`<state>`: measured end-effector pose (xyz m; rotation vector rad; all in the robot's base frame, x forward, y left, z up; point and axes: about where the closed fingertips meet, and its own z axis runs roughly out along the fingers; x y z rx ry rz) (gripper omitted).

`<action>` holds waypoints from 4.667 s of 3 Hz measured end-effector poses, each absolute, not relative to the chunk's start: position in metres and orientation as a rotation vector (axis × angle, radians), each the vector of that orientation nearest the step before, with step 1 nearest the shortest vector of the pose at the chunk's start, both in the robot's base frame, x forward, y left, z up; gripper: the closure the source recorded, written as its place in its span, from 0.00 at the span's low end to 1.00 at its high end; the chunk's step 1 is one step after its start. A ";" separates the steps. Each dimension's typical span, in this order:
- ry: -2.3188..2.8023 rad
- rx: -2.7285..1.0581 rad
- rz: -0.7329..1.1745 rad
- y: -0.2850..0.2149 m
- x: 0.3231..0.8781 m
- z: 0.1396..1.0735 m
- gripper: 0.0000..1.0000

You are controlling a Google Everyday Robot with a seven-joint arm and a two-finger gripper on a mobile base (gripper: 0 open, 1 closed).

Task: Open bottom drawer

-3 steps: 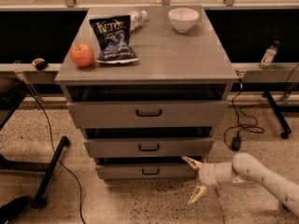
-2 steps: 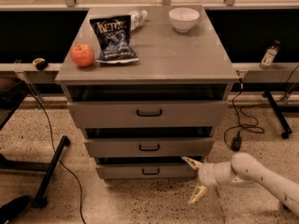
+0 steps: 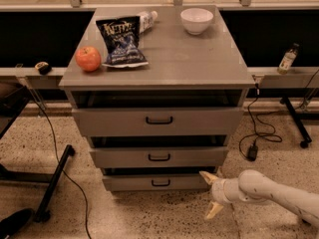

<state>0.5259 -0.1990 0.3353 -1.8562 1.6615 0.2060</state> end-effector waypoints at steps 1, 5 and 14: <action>1.678 -1.817 0.118 -0.208 0.543 0.336 0.00; 1.763 -1.797 0.345 -0.210 0.564 0.241 0.00; 1.767 -1.862 0.433 -0.165 0.582 0.189 0.36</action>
Offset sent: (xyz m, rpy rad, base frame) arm 0.0167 -0.0089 -0.0013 -0.0226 -0.0407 -0.0482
